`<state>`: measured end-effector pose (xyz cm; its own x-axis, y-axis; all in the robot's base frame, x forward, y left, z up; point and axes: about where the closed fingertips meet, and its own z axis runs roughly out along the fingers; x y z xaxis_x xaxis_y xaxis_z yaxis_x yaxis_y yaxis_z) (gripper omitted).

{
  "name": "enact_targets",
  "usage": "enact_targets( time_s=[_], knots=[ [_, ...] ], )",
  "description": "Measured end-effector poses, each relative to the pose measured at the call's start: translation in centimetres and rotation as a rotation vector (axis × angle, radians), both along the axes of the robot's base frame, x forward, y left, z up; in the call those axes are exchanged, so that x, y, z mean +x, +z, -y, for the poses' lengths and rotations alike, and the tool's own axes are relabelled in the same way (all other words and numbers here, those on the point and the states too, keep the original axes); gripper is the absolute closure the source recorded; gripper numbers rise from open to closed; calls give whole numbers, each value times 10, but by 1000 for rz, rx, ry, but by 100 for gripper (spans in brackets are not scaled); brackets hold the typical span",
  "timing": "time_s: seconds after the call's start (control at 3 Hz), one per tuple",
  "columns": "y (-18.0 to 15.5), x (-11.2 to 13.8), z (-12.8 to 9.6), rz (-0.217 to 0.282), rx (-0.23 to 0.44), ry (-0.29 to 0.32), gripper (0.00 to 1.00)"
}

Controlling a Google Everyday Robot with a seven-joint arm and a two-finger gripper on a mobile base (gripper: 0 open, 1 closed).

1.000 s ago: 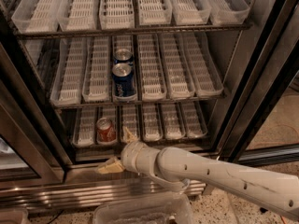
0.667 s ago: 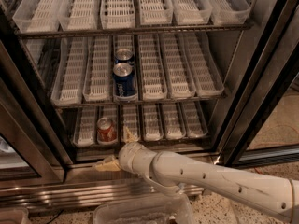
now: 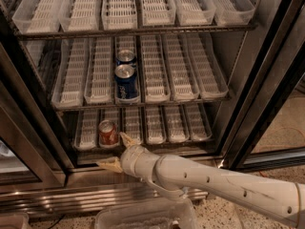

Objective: Pick coke can from bottom shelf of fridge

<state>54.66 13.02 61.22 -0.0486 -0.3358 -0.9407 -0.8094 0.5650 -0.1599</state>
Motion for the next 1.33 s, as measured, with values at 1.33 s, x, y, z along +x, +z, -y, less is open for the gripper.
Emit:
enact_targets(
  time_s=[1.33],
  knots=[
    [-2,2,-1,-1,1,-4,40]
  ],
)
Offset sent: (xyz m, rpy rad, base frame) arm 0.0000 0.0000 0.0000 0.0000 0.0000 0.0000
